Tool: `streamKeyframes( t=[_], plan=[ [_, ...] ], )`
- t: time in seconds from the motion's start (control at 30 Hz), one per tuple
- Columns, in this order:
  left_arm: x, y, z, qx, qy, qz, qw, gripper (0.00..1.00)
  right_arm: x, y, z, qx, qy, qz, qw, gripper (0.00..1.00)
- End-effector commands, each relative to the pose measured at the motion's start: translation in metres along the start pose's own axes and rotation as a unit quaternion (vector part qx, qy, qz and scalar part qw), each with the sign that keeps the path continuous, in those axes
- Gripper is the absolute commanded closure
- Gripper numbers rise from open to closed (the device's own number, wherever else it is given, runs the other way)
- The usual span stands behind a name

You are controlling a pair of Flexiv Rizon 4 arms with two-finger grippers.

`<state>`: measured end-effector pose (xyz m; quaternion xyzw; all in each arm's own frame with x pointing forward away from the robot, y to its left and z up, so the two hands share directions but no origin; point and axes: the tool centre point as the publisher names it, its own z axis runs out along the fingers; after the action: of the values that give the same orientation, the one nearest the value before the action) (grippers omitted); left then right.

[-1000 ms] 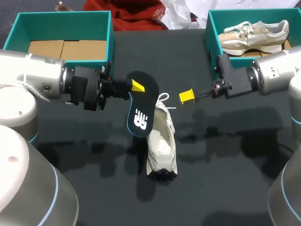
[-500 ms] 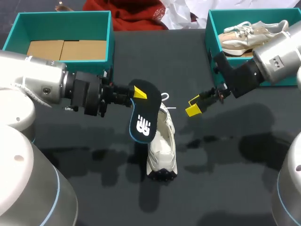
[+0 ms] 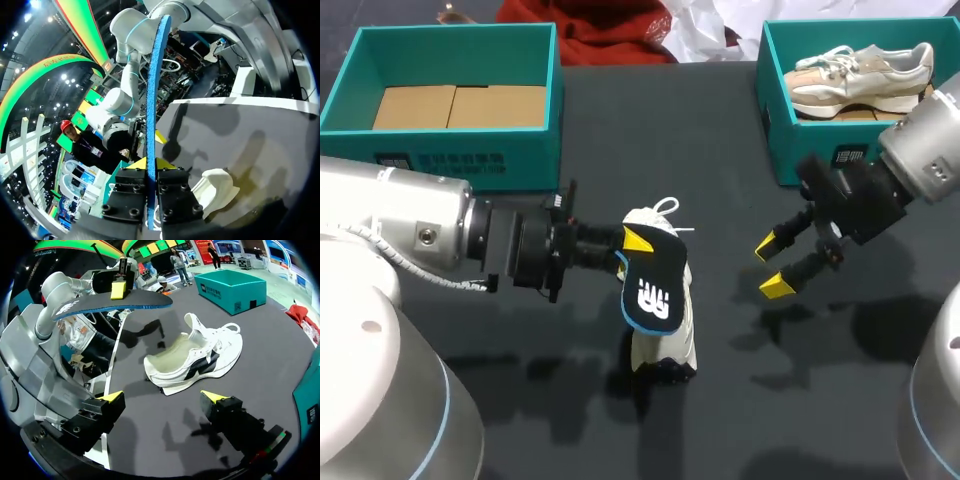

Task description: Take the shoe out of the shoebox, open the shoe tongue, remove and reinsert the insole, then place the shoe into the shoebox

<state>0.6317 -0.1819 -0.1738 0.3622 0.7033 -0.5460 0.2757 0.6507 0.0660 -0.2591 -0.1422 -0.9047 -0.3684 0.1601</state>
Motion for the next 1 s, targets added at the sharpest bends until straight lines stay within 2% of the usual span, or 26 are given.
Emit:
streamKeyframes(
  t=[0.03, 0.43, 0.63, 0.8, 0.87, 1.0],
  plan=[
    [0.001, -0.012, -0.006, -0.022, 0.0, 0.0, 1.0, 1.0, 0.005, 0.0, 0.0, 0.0, -0.008, -0.001, 1.0, 0.0],
    [0.001, -0.012, -0.006, -0.022, 0.0, 0.0, 1.0, 1.0, 0.005, 0.0, 0.0, 0.0, -0.008, -0.001, 1.0, 0.0],
    [0.008, -0.018, -0.001, -0.013, -0.006, -0.019, 1.0, 1.0, 0.018, -0.007, 0.009, 0.03, -0.125, -0.05, 0.99, 0.0],
    [0.016, -0.023, -0.004, -0.01, -0.021, -0.065, 0.998, 1.0, 0.023, -0.014, 0.023, 0.052, -0.176, -0.091, 0.979, 0.0],
    [0.022, -0.027, -0.003, -0.007, -0.019, -0.079, 0.997, 1.0, 0.024, -0.017, 0.029, 0.048, -0.188, -0.112, 0.975, 0.0],
    [0.033, -0.031, 0.002, -0.004, -0.005, -0.104, 0.995, 1.0, 0.021, -0.019, 0.044, 0.074, -0.214, -0.124, 0.966, 0.0]
  ],
)
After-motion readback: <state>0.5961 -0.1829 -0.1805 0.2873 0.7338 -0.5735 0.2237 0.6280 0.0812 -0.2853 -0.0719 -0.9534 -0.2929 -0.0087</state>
